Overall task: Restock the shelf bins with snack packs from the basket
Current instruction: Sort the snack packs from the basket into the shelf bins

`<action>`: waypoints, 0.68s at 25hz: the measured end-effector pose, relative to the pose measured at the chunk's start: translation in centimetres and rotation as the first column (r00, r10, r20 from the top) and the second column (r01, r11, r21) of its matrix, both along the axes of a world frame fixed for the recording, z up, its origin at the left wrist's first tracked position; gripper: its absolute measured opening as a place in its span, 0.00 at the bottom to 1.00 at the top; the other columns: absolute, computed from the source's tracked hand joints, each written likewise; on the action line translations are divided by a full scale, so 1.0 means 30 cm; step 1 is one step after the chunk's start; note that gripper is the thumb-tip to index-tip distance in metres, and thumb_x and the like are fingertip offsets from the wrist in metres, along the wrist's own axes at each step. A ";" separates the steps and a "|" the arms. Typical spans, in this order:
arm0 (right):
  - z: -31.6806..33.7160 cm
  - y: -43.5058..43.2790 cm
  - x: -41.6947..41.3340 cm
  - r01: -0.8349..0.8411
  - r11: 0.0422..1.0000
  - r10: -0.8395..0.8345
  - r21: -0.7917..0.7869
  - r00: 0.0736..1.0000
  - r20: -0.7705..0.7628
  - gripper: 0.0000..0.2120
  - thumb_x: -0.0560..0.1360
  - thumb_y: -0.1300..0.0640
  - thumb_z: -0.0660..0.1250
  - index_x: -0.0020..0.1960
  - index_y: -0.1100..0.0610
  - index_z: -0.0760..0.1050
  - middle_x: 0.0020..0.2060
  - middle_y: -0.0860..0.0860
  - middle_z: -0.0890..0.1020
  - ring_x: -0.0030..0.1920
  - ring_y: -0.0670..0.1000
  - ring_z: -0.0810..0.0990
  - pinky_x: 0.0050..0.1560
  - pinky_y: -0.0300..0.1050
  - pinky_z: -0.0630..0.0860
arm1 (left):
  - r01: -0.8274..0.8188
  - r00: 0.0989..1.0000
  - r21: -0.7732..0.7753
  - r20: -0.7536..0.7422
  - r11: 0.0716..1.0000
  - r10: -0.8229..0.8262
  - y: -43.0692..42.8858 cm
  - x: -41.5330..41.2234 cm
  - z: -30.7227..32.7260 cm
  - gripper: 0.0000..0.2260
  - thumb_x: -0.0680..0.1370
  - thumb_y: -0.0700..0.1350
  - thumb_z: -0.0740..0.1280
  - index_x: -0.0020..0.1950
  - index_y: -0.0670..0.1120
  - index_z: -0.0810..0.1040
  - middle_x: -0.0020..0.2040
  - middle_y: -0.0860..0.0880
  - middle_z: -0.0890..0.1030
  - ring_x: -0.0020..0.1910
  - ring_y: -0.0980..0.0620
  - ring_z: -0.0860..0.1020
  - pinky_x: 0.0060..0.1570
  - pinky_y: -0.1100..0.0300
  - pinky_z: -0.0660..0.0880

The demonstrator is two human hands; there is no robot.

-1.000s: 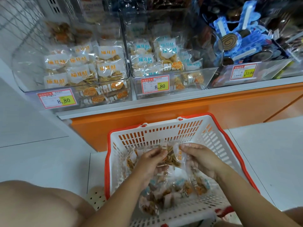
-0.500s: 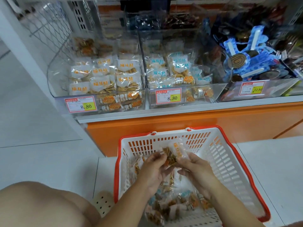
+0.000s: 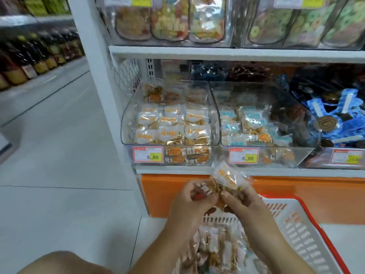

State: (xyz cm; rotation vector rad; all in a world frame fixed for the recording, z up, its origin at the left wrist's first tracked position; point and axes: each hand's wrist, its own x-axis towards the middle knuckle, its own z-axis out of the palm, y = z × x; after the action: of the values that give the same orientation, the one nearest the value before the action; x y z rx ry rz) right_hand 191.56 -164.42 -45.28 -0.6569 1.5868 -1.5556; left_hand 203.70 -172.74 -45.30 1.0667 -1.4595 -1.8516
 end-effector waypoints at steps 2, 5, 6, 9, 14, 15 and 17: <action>0.114 -0.106 0.020 -0.054 0.998 0.051 -0.019 0.988 -0.146 0.05 0.73 0.59 0.71 0.46 0.54 0.76 0.31 0.47 0.80 0.33 0.45 0.79 0.38 0.36 0.72 | -0.029 0.993 -0.272 0.103 0.962 0.059 -0.078 0.060 0.105 0.10 0.74 0.49 0.73 0.54 0.59 0.78 0.47 0.56 0.83 0.44 0.64 0.82 0.43 0.64 0.80; 0.254 -0.318 0.029 -0.113 0.991 0.082 -0.071 0.936 -0.343 0.11 0.74 0.57 0.71 0.45 0.54 0.68 0.31 0.49 0.69 0.32 0.46 0.71 0.33 0.36 0.69 | -0.135 0.915 -0.707 0.180 0.694 0.360 -0.248 0.196 0.233 0.15 0.75 0.52 0.71 0.61 0.60 0.76 0.54 0.63 0.78 0.53 0.67 0.76 0.48 0.74 0.72; 0.289 -0.393 0.029 -0.109 0.991 0.068 -0.077 0.910 -0.409 0.14 0.74 0.56 0.71 0.51 0.51 0.66 0.33 0.50 0.70 0.32 0.45 0.72 0.33 0.35 0.69 | -0.159 0.856 -0.817 0.166 0.555 0.490 -0.308 0.242 0.253 0.19 0.75 0.52 0.72 0.65 0.57 0.74 0.59 0.60 0.76 0.57 0.63 0.74 0.54 0.70 0.70; 0.351 -0.619 0.025 -0.106 0.993 0.059 -0.049 0.818 -0.573 0.33 0.75 0.52 0.71 0.73 0.45 0.57 0.38 0.49 0.75 0.33 0.41 0.75 0.28 0.28 0.68 | -0.105 0.706 -0.908 0.219 0.405 0.674 -0.450 0.332 0.237 0.34 0.74 0.52 0.72 0.77 0.50 0.62 0.73 0.49 0.65 0.71 0.49 0.63 0.69 0.55 0.63; 0.358 -0.931 0.038 -0.175 0.984 0.137 0.018 0.701 -0.700 0.33 0.77 0.55 0.69 0.76 0.45 0.58 0.42 0.42 0.77 0.38 0.40 0.74 0.28 0.27 0.69 | 0.016 0.793 -0.868 0.314 0.497 0.523 -0.529 0.338 0.150 0.40 0.78 0.61 0.62 0.71 0.65 0.29 0.79 0.62 0.41 0.78 0.60 0.45 0.73 0.61 0.48; 0.341 -0.979 0.038 -0.198 0.978 0.183 0.069 0.648 -0.740 0.30 0.78 0.55 0.68 0.75 0.44 0.60 0.47 0.45 0.79 0.40 0.42 0.75 0.29 0.27 0.68 | 0.012 0.810 -0.872 0.295 0.489 0.507 -0.539 0.342 0.144 0.37 0.77 0.66 0.56 0.69 0.68 0.27 0.78 0.65 0.40 0.77 0.62 0.44 0.73 0.61 0.48; 0.301 -1.060 0.034 -0.221 0.953 0.294 0.207 0.516 -0.804 0.25 0.80 0.53 0.64 0.74 0.45 0.63 0.59 0.52 0.79 0.45 0.47 0.75 0.33 0.31 0.68 | 0.012 0.823 -0.875 0.284 0.484 0.492 -0.556 0.356 0.136 0.32 0.75 0.72 0.49 0.67 0.73 0.26 0.74 0.71 0.38 0.75 0.67 0.43 0.73 0.62 0.49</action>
State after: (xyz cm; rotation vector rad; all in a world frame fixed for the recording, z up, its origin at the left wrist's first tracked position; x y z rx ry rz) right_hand 192.58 -196.21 -36.25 -1.6951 2.0595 -0.9437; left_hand 214.39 -189.43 -41.21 1.1511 -2.0288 -0.4061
